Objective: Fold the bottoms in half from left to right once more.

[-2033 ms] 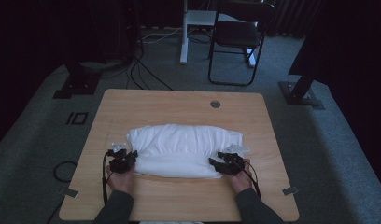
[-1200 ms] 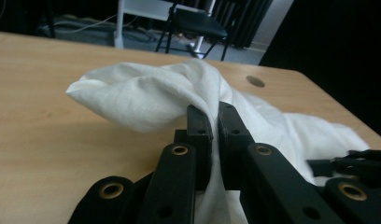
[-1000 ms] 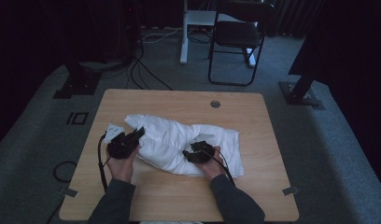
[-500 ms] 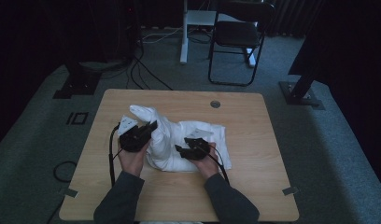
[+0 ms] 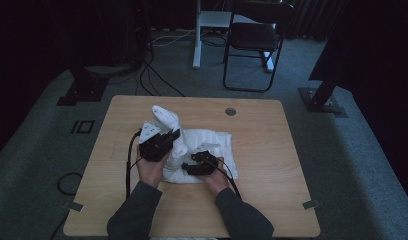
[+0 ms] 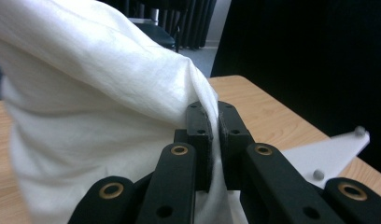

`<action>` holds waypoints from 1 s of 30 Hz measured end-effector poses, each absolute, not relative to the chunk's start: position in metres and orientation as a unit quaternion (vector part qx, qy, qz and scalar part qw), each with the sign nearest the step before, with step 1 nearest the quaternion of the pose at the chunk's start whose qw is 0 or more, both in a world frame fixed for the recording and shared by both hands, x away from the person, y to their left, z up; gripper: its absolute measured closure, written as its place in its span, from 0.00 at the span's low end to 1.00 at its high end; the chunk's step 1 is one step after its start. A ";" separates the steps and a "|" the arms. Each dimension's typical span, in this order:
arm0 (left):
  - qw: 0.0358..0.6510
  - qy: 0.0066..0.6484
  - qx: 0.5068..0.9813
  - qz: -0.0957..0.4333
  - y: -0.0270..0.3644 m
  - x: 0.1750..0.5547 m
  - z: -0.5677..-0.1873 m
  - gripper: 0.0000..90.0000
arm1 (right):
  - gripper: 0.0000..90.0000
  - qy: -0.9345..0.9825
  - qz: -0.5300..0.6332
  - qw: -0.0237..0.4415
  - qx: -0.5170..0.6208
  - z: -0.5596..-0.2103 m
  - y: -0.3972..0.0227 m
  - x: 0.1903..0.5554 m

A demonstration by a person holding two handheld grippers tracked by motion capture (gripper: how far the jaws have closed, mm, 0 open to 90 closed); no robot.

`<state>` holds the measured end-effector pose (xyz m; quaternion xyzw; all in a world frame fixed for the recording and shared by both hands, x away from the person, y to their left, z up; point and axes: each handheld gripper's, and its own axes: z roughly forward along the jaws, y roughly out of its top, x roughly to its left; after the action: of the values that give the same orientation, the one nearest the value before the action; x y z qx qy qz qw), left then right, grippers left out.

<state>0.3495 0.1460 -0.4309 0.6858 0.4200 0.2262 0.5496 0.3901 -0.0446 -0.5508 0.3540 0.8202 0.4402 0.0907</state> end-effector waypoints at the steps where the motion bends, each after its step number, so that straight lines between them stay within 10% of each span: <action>1: 0.548 0.420 0.687 0.225 0.148 0.350 -0.432 0.96 | 0.49 0.821 0.454 0.087 0.336 -0.540 -0.055 0.387; 9: 0.548 0.418 0.689 0.226 0.148 0.349 -0.432 0.96 | 0.51 0.818 0.402 0.170 0.374 -0.540 -0.123 0.378; 25: 0.539 0.386 0.718 0.214 0.120 0.352 -0.430 0.96 | 0.49 0.835 0.420 0.097 0.341 -0.560 -0.075 0.385; 30: 0.531 0.378 0.731 0.202 0.116 0.354 -0.439 0.96 | 0.48 0.791 0.486 0.100 0.358 -0.539 -0.115 0.381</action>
<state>0.3542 0.1158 -0.4386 0.7307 0.3782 0.2024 0.5312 0.3808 -0.1155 -0.5387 0.3583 0.7907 0.4862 0.0998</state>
